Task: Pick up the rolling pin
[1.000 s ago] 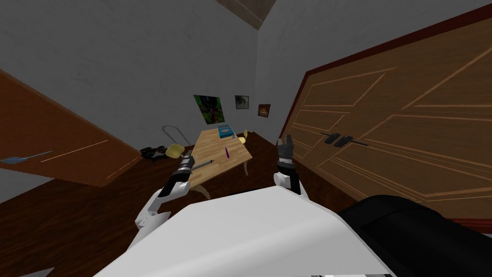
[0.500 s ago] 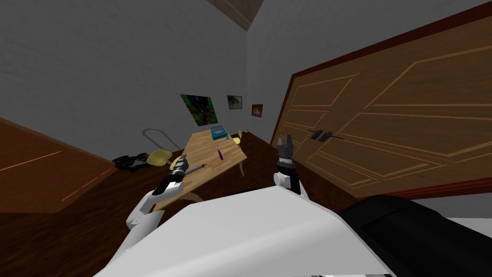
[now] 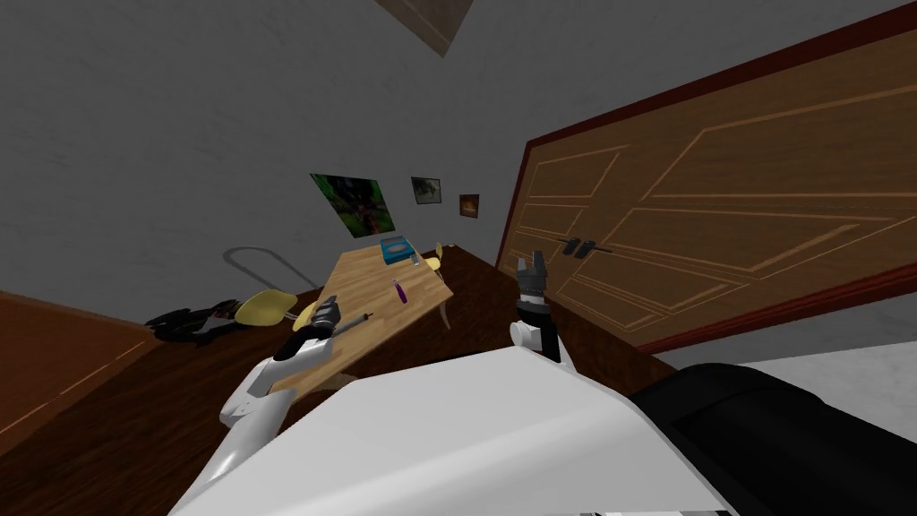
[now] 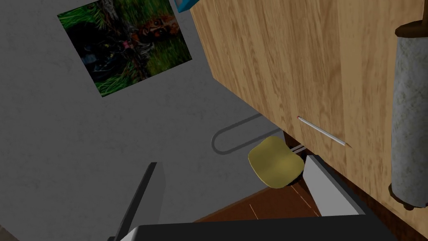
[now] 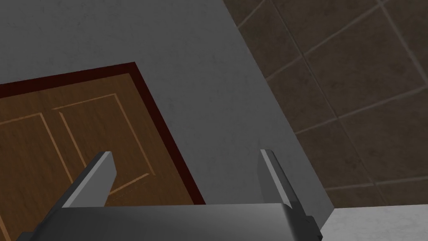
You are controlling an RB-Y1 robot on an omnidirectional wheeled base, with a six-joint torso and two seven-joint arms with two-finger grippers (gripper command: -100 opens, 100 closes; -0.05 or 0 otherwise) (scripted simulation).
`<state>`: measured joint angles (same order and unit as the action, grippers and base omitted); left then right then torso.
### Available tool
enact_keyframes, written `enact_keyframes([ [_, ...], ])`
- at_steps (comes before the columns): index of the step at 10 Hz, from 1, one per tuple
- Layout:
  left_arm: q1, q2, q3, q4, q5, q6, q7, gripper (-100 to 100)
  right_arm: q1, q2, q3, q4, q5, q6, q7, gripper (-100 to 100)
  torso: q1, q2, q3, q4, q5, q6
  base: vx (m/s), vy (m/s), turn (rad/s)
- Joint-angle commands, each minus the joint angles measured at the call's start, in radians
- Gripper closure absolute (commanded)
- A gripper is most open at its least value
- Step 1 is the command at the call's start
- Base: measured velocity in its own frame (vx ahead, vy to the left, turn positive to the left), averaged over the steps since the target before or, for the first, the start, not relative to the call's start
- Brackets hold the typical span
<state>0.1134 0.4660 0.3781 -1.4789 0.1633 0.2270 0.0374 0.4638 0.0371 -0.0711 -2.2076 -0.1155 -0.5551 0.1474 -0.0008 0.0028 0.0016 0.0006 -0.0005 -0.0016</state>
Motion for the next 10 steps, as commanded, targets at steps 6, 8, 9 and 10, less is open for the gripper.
enact_keyframes([
  [6, -0.071, 0.061, 0.103, 0.185, 0.005, 0.178, 0.026, -100, 0.000, 0.000, 0.000, 0.000, 0.000, 0.000, 0.000, 0, 0.002, 0.000, 0.000, 0.000, 0.000, 0.000, 0.006, -0.013, -0.169],
  [8, -0.090, 0.078, 0.136, 0.228, 0.005, 0.234, 0.033, -100, 0.000, 0.000, 0.000, 0.000, 0.000, 0.000, 0.000, 0, 0.002, 0.000, 0.000, 0.000, 0.000, 0.000, 0.007, 0.000, -0.190],
  [9, -0.090, 0.078, 0.136, 0.252, 0.005, 0.261, 0.033, -100, 0.000, 0.000, 0.000, 0.000, 0.000, 0.000, 0.000, 0, 0.002, 0.000, 0.000, 0.000, 0.000, 0.001, 0.004, 0.011, -0.127],
  [10, -0.108, 0.094, 0.167, 0.282, 0.005, 0.297, 0.041, -100, 0.000, 0.000, 0.000, 0.000, 0.000, 0.000, 0.000, 0, 0.003, 0.000, 0.000, 0.000, 0.001, 0.000, 0.002, 0.016, -0.241],
])
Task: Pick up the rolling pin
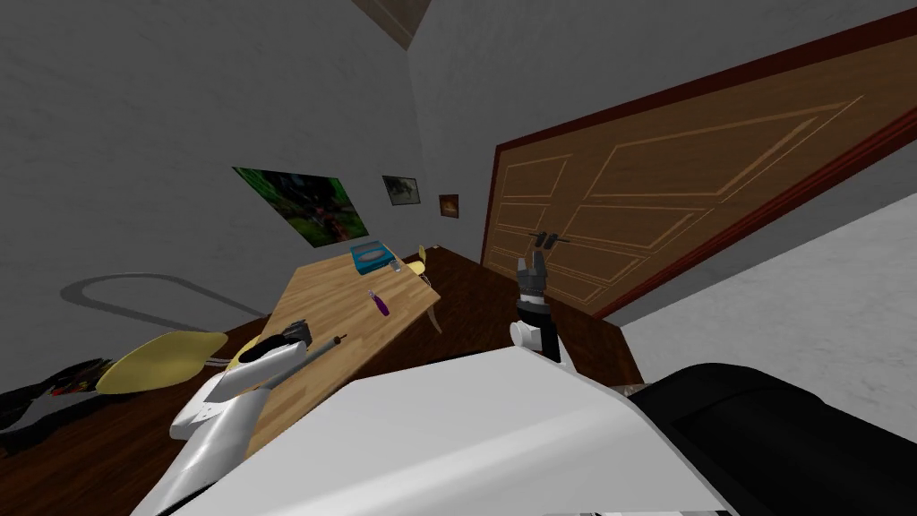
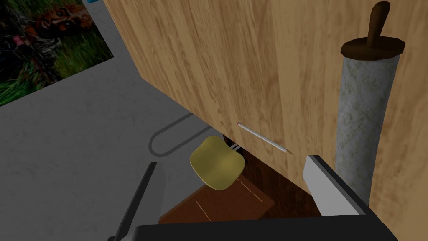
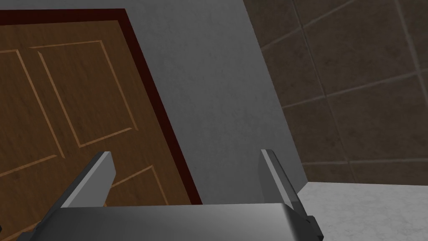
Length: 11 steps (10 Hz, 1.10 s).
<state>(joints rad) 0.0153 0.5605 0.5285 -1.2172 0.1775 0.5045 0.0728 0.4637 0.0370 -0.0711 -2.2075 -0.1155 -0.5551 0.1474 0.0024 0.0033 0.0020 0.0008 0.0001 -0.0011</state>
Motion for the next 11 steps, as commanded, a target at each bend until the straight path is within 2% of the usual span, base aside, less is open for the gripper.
enact_keyframes([
  [1, -0.010, 0.000, 0.017, 0.050, -0.009, 0.040, 0.005, -100, 0.000, 0.000, 0.000, 0.000, 0.000, 0.000, 0.000, 0, 0.000, 0.000, 0.000, 0.000, 0.000, 0.000, 0.002, 0.021, -0.119],
  [2, -0.010, 0.000, 0.017, 0.054, -0.009, 0.040, 0.005, -100, 0.000, 0.000, 0.000, 0.000, 0.000, 0.000, 0.000, 0, 0.000, 0.000, 0.000, 0.000, 0.000, -0.001, 0.002, 0.010, 0.036],
  [3, -0.027, 0.015, 0.048, 0.083, -0.010, 0.095, 0.012, -100, 0.000, 0.000, 0.000, 0.000, 0.000, 0.000, 0.000, 0, 0.000, 0.000, 0.000, 0.000, 0.000, -0.001, -0.002, 0.015, -0.234],
  [5, -0.027, 0.015, 0.048, 0.109, -0.010, 0.096, 0.012, -100, 0.000, 0.000, 0.000, 0.000, 0.000, 0.000, 0.000, 0, 0.000, 0.000, 0.000, 0.000, 0.000, -0.001, 0.001, 0.021, -0.057],
  [6, -0.042, 0.030, 0.078, 0.149, -0.011, 0.148, 0.019, -100, 0.000, 0.000, 0.000, 0.000, 0.000, 0.000, 0.000, 0, 0.000, 0.000, 0.000, 0.000, 0.000, -0.001, 0.001, 0.017, -0.177],
  [7, -0.042, 0.030, 0.078, 0.163, -0.011, 0.149, 0.019, -100, 0.000, 0.000, 0.000, 0.000, 0.000, 0.000, 0.000, 0, 0.000, 0.000, 0.000, 0.000, 0.000, 0.000, -0.007, 0.029, -0.121],
  [8, -0.056, 0.045, 0.108, 0.195, -0.012, 0.190, 0.025, -100, 0.000, 0.000, 0.000, 0.000, 0.000, 0.000, 0.000, 0, 0.001, 0.000, 0.000, 0.000, 0.000, -0.001, -0.009, 0.042, -0.238],
  [9, -0.056, 0.045, 0.108, 0.214, -0.012, 0.201, 0.025, -100, 0.000, 0.000, 0.000, 0.000, 0.000, 0.000, 0.000, 0, 0.001, 0.000, 0.000, 0.000, 0.000, 0.000, -0.008, 0.046, -0.098],
  [10, -0.068, 0.059, 0.136, 0.240, -0.014, 0.240, 0.031, -100, 0.000, 0.000, 0.000, 0.000, 0.000, 0.000, 0.000, 0, 0.002, 0.001, 0.000, 0.000, 0.001, -0.001, -0.011, 0.049, -0.124],
  [11, -0.068, 0.059, 0.136, 0.257, -0.014, 0.250, 0.031, -100, 0.000, 0.000, 0.000, 0.000, 0.000, 0.000, 0.000, 0, 0.002, 0.001, 0.000, 0.000, 0.001, -0.001, -0.009, 0.046, -0.096],
])
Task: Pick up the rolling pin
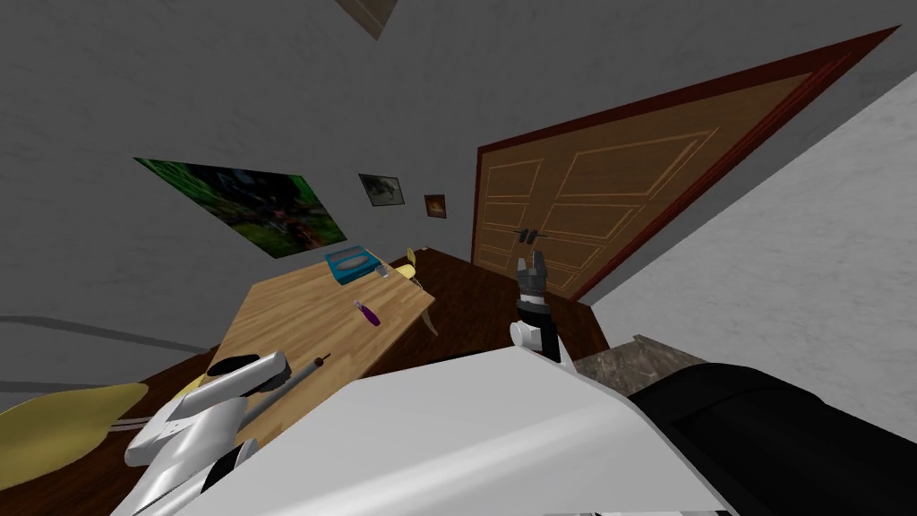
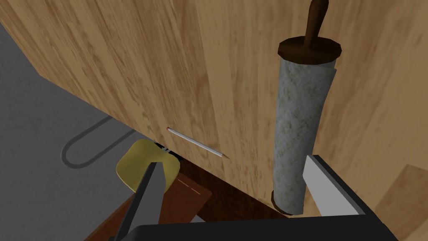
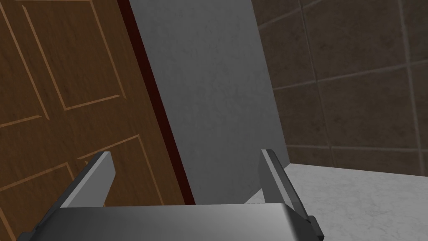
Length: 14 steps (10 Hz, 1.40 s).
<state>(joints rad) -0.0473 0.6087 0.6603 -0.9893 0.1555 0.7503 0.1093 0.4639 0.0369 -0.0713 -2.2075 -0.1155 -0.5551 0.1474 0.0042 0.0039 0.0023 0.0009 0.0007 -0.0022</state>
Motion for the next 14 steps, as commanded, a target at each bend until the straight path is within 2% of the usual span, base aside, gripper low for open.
enact_keyframes([
  [1, -0.005, 0.010, 0.004, 0.035, 0.009, 0.005, -0.006, -100, 0.000, 0.000, 0.000, 0.000, 0.000, 0.000, 0.000, 0, 0.000, 0.000, 0.000, 0.000, 0.000, 0.000, -0.005, 0.022, -0.008],
  [2, -0.016, 0.024, 0.031, 0.062, 0.007, 0.052, -0.001, -100, 0.000, 0.000, 0.000, 0.000, 0.000, 0.000, 0.000, 0, -0.001, 0.000, 0.000, 0.000, 0.000, 0.000, -0.016, 0.038, -0.170],
  [4, -0.016, 0.024, 0.031, 0.082, 0.007, 0.052, -0.001, -100, 0.000, 0.000, 0.000, 0.000, 0.000, 0.000, 0.000, 0, 0.000, 0.000, 0.000, 0.000, 0.000, 0.000, -0.009, 0.033, -0.043],
  [5, -0.025, 0.036, 0.057, 0.124, 0.005, 0.096, 0.005, -100, 0.000, 0.000, 0.000, 0.000, 0.000, 0.000, 0.000, 0, -0.001, 0.000, 0.000, 0.000, 0.000, 0.000, -0.015, 0.034, -0.154],
  [6, -0.025, 0.036, 0.057, 0.126, 0.005, 0.096, 0.005, -100, 0.000, 0.000, 0.000, 0.000, 0.000, 0.000, 0.000, 0, -0.001, 0.000, 0.000, 0.000, 0.000, 0.001, -0.016, 0.049, -0.088],
  [7, -0.034, 0.048, 0.082, 0.168, 0.003, 0.136, 0.009, -100, 0.000, 0.000, 0.000, 0.000, 0.000, 0.000, 0.000, 0, 0.000, 0.000, 0.000, 0.000, 0.000, 0.000, -0.010, 0.070, -0.127],
  [8, -0.034, 0.048, 0.082, 0.168, 0.003, 0.138, 0.009, -100, 0.000, 0.000, 0.000, 0.000, 0.000, 0.000, 0.000, 0, 0.001, 0.000, 0.000, 0.000, 0.000, 0.000, -0.017, 0.070, -0.088],
  [9, -0.041, 0.059, 0.105, 0.206, 0.001, 0.173, 0.013, -100, 0.000, 0.000, 0.000, 0.000, 0.000, 0.000, 0.000, 0, 0.001, 0.000, 0.000, 0.000, 0.000, 0.000, -0.025, 0.071, -0.152],
  [10, -0.041, 0.059, 0.105, 0.206, 0.001, 0.177, 0.013, -100, 0.000, 0.000, 0.000, 0.000, 0.000, 0.000, 0.000, 0, 0.002, 0.001, 0.000, 0.000, 0.000, 0.000, -0.023, 0.057, -0.080],
  [11, -0.047, 0.069, 0.126, 0.241, -0.002, 0.206, 0.017, -100, 0.000, 0.000, 0.000, 0.000, 0.000, 0.000, 0.000, 0, 0.001, 0.001, 0.000, 0.000, 0.000, 0.000, -0.024, 0.058, -0.092],
  [12, -0.047, 0.069, 0.126, 0.241, -0.002, 0.213, 0.017, -100, 0.000, 0.000, 0.000, 0.000, 0.000, 0.000, 0.000, 0, 0.001, 0.001, 0.000, 0.000, 0.000, 0.000, -0.023, 0.048, -0.066],
  [14, -0.056, 0.085, 0.163, 0.302, -0.006, 0.272, 0.024, -100, 0.000, 0.000, 0.000, 0.000, 0.000, 0.000, 0.000, 0, 0.001, 0.000, 0.000, 0.000, 0.000, 0.000, -0.020, 0.080, -0.151],
])
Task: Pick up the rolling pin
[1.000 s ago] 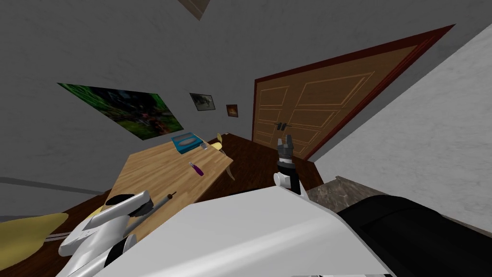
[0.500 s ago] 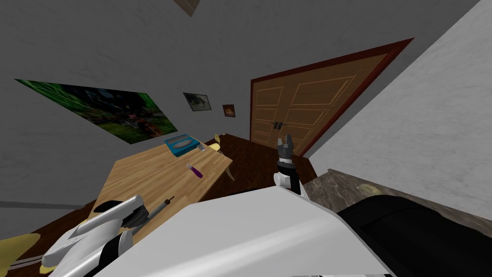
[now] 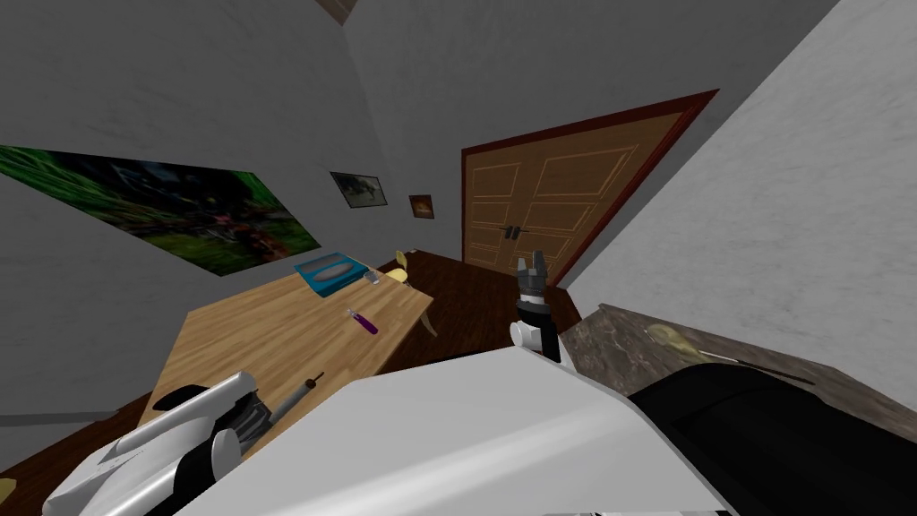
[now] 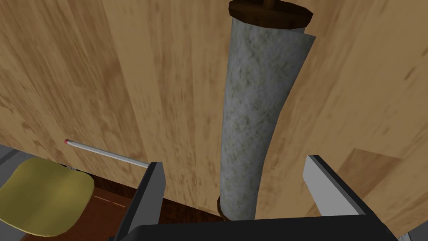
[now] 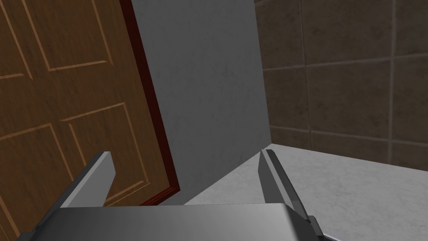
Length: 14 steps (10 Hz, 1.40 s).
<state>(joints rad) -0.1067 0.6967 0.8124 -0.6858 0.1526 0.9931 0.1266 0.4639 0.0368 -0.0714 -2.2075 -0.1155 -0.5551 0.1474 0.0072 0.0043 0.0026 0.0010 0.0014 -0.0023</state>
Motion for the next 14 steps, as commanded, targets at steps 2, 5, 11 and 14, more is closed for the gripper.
enact_keyframes([
  [2, 0.001, 0.003, 0.027, 0.024, -0.005, 0.058, 0.009, -100, 0.000, 0.000, 0.000, 0.000, 0.000, 0.000, 0.000, 0, -0.001, 0.000, 0.000, 0.000, 0.000, -0.001, -0.032, 0.073, -0.059],
  [5, -0.005, 0.015, 0.062, 0.078, -0.009, 0.115, 0.015, -100, 0.000, 0.000, 0.000, 0.000, 0.000, 0.000, 0.000, 0, 0.000, 0.001, 0.000, 0.000, 0.000, 0.000, -0.033, 0.092, -0.103],
  [11, -0.025, 0.013, 0.003, 0.098, 0.018, 0.124, 0.039, -100, 0.000, 0.000, 0.000, 0.000, 0.000, 0.000, 0.000, 0, -0.005, -0.002, -0.001, 0.000, -0.001, -0.001, -0.005, 0.041, 0.023],
  [14, -0.046, 0.012, -0.068, 0.077, 0.045, 0.114, 0.060, -100, 0.000, 0.000, 0.000, 0.000, 0.000, 0.000, 0.000, 0, -0.005, -0.003, -0.002, -0.001, -0.001, 0.000, 0.011, 0.015, 0.086],
])
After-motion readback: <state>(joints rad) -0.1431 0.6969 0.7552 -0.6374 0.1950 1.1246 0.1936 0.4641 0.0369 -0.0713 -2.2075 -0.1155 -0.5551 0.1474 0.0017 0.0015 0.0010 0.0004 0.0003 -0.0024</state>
